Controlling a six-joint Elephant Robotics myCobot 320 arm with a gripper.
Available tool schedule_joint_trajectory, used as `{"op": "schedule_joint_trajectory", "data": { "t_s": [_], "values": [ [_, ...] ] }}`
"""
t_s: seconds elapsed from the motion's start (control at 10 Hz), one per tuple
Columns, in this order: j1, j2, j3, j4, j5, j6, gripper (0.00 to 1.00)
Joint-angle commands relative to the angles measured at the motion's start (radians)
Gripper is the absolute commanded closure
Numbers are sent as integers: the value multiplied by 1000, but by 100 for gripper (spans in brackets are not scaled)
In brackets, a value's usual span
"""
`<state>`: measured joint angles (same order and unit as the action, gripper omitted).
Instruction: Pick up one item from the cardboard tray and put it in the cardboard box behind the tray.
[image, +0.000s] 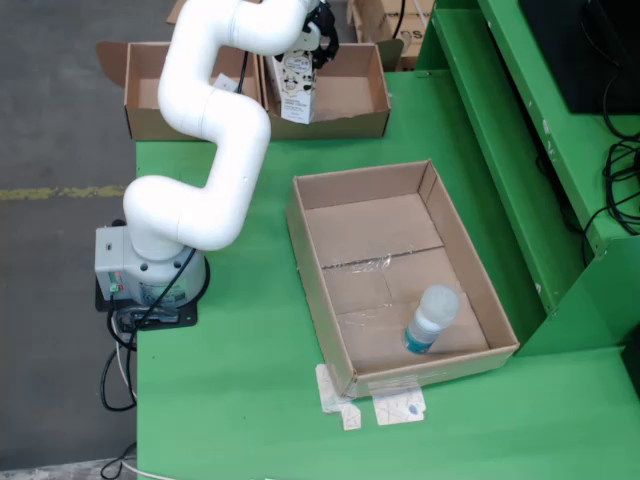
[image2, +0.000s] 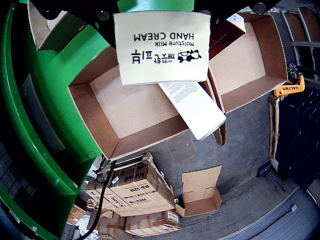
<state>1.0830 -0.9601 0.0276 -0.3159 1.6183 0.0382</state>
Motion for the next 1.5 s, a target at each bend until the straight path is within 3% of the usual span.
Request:
{"op": "schedule_joint_trajectory", "data": {
  "t_s": [0.0,0.1,0.2,0.5,0.6,1.3,1.4],
  "values": [
    [129,-93,-28,551,-508,-204,100],
    [193,-79,-27,828,-665,-57,100],
    [202,-12,-28,828,-665,-202,100],
    [188,-9,-28,828,-665,-230,100],
    [181,-12,-28,828,-665,-172,100],
    [181,-12,-28,828,-666,-461,100],
    [181,-12,-28,828,-666,-383,100]
  ]
}}
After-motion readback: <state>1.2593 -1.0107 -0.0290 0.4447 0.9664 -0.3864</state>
